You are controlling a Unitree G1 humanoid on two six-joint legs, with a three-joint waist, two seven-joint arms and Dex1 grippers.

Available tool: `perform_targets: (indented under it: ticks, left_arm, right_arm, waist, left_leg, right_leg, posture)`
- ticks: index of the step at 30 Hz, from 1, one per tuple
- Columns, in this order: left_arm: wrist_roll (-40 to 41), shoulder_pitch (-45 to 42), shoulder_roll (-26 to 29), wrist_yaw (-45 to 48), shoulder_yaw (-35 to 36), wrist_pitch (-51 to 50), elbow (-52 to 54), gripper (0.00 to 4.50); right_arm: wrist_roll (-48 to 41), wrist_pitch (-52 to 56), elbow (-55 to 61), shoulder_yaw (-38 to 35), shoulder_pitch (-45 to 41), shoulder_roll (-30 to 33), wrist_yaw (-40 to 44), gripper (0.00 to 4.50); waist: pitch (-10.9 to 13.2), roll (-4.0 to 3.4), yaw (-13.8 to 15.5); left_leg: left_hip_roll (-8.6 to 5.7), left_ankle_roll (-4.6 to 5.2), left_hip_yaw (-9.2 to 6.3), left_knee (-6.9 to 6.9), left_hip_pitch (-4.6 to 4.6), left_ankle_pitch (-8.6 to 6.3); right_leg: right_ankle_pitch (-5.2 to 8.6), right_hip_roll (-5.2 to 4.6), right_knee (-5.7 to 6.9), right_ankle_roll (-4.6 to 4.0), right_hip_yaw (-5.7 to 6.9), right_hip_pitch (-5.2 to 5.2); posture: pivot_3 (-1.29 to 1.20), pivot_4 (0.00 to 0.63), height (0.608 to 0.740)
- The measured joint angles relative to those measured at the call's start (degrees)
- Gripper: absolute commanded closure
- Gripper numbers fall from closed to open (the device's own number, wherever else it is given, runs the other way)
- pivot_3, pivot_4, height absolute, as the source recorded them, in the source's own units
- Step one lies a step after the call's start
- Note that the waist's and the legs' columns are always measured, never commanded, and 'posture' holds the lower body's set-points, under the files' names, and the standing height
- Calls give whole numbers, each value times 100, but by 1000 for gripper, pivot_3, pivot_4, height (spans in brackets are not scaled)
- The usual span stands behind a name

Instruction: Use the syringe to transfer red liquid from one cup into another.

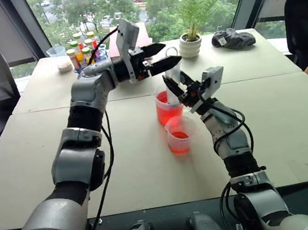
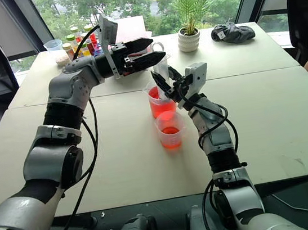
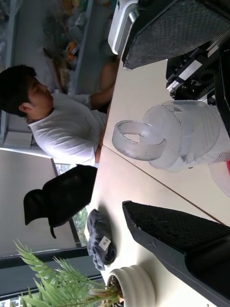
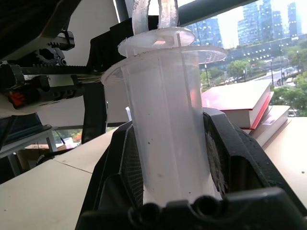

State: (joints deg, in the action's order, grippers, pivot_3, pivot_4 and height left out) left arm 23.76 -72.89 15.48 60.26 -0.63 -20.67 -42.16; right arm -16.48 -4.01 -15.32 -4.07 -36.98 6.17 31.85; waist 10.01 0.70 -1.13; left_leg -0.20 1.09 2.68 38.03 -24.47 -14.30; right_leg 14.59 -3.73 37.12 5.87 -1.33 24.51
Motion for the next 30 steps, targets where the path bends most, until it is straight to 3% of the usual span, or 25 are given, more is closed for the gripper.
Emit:
perform_targets:
  ticks: [3,9,30]
  left_arm:
    - [-20,-3,-25,96,34,22,-127,1293]
    - [-74,-8,-58,226,143,34,-229,4407]
    - [-211,-340,-94,229,179,140,-668,4477]
  right_arm:
    - [0,16,60,64,10,12,0,3056]
    - [-6,82,112,103,66,61,2,3056]
    - [-244,770,449,117,101,212,74,3056]
  waist:
    - [0,0,6]
    - [0,0,17]
    - [0,0,18]
  left_leg:
    - [0,0,-1,0,0,0]
    - [0,0,-1,1,-1,0]
    - [0,0,-2,1,-2,0]
  right_leg:
    - [0,1,1,0,0,0]
    - [0,1,0,0,-1,0]
    - [0,2,0,0,0,0]
  posture:
    - [0,150,740]
    - [0,150,740]
    - [0,150,740]
